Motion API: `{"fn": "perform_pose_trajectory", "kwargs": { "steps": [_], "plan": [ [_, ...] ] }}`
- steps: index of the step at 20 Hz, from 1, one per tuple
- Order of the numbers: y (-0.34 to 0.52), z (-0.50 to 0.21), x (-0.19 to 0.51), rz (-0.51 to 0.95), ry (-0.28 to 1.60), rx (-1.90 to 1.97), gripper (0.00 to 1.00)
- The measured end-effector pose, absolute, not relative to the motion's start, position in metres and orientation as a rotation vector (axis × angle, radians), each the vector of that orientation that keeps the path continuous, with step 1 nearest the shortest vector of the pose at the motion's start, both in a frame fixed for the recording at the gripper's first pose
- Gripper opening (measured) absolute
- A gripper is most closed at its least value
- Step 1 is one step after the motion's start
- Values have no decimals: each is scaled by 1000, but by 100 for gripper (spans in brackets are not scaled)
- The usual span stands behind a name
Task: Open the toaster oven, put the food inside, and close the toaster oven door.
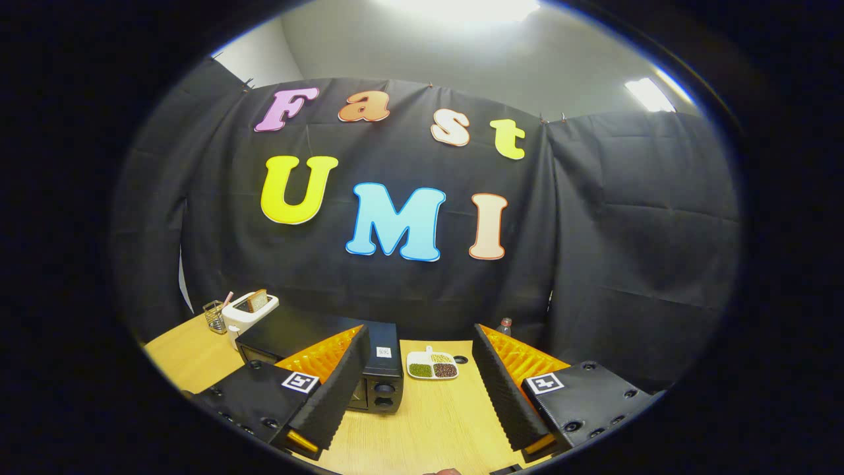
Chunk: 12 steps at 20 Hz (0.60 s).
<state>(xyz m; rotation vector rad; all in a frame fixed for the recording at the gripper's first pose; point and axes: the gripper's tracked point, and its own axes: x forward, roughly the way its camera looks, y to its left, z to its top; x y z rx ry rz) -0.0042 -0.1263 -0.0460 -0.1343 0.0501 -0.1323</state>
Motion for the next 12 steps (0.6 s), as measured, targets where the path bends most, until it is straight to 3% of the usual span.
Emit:
{"fn": "perform_pose_trajectory", "kwargs": {
  "steps": [12],
  "plan": [
    [-124, -37, 2, -109, 31, -57, 98]
  ]
}}
